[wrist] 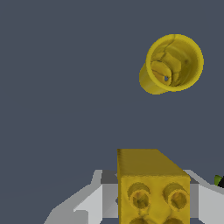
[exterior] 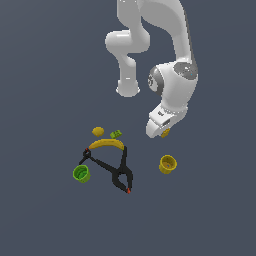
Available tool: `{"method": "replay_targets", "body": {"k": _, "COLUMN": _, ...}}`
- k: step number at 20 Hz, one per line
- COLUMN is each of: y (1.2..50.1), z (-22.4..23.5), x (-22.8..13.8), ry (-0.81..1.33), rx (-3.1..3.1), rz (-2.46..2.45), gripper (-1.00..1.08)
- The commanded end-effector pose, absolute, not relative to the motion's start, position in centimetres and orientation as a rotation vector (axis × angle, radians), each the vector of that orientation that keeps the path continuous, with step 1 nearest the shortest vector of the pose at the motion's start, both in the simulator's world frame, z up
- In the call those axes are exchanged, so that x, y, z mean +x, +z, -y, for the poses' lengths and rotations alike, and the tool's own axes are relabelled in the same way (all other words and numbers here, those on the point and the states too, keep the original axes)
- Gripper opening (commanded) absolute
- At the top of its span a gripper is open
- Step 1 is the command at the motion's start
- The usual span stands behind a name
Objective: Pick up a designated object from a clutter of objects.
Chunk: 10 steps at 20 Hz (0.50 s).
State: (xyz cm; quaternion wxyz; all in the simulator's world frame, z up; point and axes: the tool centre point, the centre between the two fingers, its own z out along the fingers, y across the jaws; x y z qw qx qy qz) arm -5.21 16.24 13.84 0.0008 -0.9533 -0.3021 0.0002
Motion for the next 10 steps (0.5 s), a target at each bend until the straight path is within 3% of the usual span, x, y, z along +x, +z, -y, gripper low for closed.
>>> {"method": "replay_targets", "body": {"k": 1, "y": 16.3, "z": -15.6, "x": -4.4, "ry": 0.001, "rx": -2.991, "rz": 0.949, "gripper": -1.00}}
{"method": "replay_targets", "body": {"k": 10, "y": 24.9, "z": -13.4, "x": -1.1, "ry": 0.001, "rx": -2.991, "rz": 0.950, "gripper": -1.00}}
